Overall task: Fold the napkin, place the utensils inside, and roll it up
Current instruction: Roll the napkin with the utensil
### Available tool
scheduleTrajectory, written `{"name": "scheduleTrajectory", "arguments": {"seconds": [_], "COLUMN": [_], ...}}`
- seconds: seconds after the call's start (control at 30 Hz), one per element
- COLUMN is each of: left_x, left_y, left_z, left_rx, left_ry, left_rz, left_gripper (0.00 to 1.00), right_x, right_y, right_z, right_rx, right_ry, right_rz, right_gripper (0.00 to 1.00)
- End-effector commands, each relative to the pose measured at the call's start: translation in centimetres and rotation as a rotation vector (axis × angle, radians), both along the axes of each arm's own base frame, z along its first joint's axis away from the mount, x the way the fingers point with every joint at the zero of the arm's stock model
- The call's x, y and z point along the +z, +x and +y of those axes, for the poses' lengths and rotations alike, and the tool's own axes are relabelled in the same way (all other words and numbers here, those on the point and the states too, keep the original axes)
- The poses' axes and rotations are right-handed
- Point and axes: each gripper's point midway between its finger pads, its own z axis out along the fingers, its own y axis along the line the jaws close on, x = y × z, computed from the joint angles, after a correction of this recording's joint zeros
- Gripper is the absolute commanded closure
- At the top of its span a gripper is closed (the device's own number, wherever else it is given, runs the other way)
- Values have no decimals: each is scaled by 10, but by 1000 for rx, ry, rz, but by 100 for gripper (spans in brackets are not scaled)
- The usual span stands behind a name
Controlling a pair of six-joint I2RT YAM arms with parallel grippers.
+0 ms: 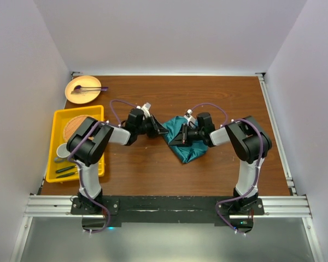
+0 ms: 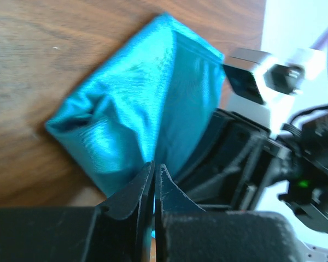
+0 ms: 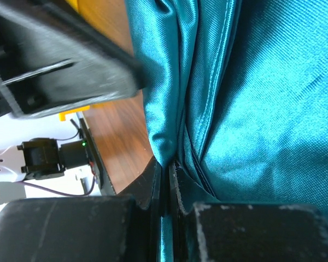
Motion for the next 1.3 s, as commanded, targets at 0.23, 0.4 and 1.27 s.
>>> {"name": "scheduleTrajectory", "arguments": {"seconds": [0.23, 0.4, 1.27], "left_x": [-49, -71, -78], "left_y": [17, 3, -5], "left_z": [2, 11, 4], "left_rx": [-11, -22, -56], "left_ry": [157, 202, 206], "left_rz": [33, 72, 119], "left_gripper": [95, 96, 98], "right_x": [-50, -12, -33], "right_y": [-24, -18, -74], "right_z": [-28, -34, -76], "right_rx": [-30, -10, -60], "right_ry": [-342, -415, -587], "right_rz": [44, -28, -5], "right_gripper": [86, 64, 100]}}
